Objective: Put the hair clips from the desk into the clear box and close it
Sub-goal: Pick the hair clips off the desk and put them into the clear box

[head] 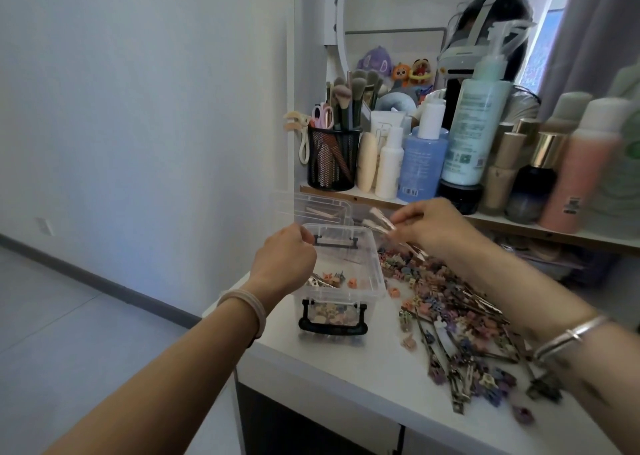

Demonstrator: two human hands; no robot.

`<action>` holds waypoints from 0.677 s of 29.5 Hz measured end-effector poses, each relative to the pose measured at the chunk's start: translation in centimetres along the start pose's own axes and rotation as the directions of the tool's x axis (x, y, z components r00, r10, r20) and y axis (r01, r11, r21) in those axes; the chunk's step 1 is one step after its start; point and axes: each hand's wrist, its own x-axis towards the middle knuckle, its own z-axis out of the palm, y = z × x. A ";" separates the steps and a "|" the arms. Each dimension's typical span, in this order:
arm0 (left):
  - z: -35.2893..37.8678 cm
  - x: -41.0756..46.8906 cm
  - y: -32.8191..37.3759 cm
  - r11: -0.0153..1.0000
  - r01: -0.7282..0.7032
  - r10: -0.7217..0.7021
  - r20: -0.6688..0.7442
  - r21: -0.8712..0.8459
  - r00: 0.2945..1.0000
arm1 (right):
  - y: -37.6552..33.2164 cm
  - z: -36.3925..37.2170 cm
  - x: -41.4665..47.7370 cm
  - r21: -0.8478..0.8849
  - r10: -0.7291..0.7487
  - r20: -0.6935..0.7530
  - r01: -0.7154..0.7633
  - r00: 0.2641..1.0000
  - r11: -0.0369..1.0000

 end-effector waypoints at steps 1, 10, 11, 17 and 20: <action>0.0 0.0 0.0 1.000 0.002 -0.002 0.000 0.000 1.000 | -0.6 0.4 -0.3 0.020 -0.006 0.042 0.005 0.999 1.000; -0.4 0.0 -0.4 1.000 0.023 -0.022 -0.021 0.013 1.000 | -1.1 0.8 0.0 0.002 -0.021 0.165 0.021 0.986 1.000; -0.5 0.0 -0.5 1.000 0.027 -0.026 -0.022 0.012 0.999 | -0.2 1.0 0.1 -0.117 -0.007 0.168 0.027 0.986 0.993; -0.8 0.1 -0.6 0.999 0.029 -0.028 -0.035 0.013 0.999 | 5.5 4.0 1.0 -0.645 -0.016 0.221 0.159 0.975 0.748; -1.0 0.2 -0.8 0.999 0.026 -0.025 -0.036 0.023 0.999 | 5.6 4.5 1.3 -0.633 -0.060 0.184 0.165 0.981 0.756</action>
